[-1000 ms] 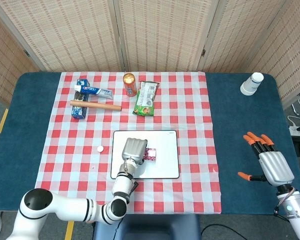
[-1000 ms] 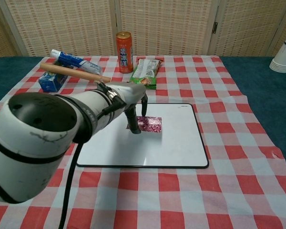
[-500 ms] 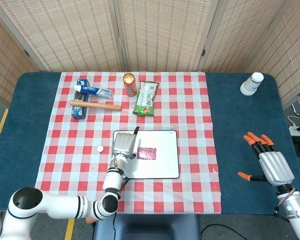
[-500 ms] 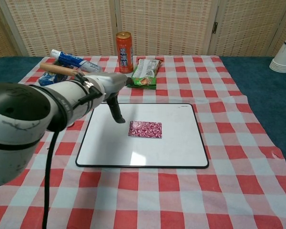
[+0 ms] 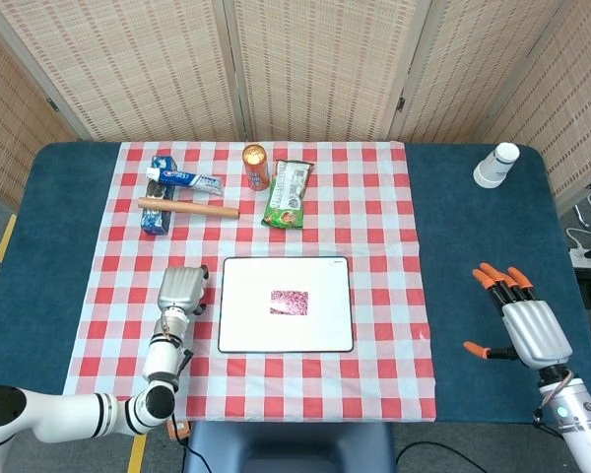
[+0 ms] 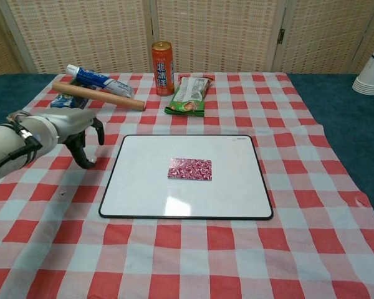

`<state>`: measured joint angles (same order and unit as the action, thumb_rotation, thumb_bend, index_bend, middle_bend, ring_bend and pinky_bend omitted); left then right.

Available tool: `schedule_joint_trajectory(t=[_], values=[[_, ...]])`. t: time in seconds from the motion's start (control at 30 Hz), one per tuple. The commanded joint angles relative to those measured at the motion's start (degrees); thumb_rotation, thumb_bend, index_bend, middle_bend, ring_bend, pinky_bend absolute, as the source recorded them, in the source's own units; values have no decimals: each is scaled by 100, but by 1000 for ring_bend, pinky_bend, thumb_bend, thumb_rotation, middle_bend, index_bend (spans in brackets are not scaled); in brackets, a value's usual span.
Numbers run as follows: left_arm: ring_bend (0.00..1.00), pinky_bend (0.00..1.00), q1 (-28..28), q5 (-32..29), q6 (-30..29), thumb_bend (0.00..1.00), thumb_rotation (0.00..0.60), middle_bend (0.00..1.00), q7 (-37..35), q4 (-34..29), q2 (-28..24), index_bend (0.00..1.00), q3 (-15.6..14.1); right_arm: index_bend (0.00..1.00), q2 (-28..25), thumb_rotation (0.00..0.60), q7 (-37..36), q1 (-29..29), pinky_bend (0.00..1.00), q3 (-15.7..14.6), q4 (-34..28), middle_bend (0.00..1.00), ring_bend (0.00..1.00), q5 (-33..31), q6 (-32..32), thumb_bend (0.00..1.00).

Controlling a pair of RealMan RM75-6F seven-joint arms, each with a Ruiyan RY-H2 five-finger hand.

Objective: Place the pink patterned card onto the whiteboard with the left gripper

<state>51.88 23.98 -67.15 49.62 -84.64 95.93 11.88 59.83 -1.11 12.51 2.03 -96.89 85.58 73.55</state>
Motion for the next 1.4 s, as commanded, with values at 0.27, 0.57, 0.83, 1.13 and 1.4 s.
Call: schedule_joint_trajectory(t=[0.27,0.57,0.83,1.13,1.4], values=[[1000,1000,-70,58,176,269,600,988,-82,238,23,397,28,0,9,456,17,14,0,17,15,0,0,-51,-27,0],[1000,1000,-79,-59,345,280,600,988,-37,352,14,403,33,0,34,456,84,33,0,30,16,0,0,-103,-61,0],[1000,1000,-84,-67,305,281,600,989,-26,352,34,429,58,0,43,457,109,45,0,30,8,0,0,-113,-79,0],[1000,1000,-104,-37,299,280,600,991,-52,388,66,445,78,0,40,457,97,43,0,32,9,0,0,-115,-69,0],[1000,1000,-115,-60,367,281,600,991,-40,476,112,443,62,0,44,457,99,55,0,34,21,0,0,-130,-93,0]])
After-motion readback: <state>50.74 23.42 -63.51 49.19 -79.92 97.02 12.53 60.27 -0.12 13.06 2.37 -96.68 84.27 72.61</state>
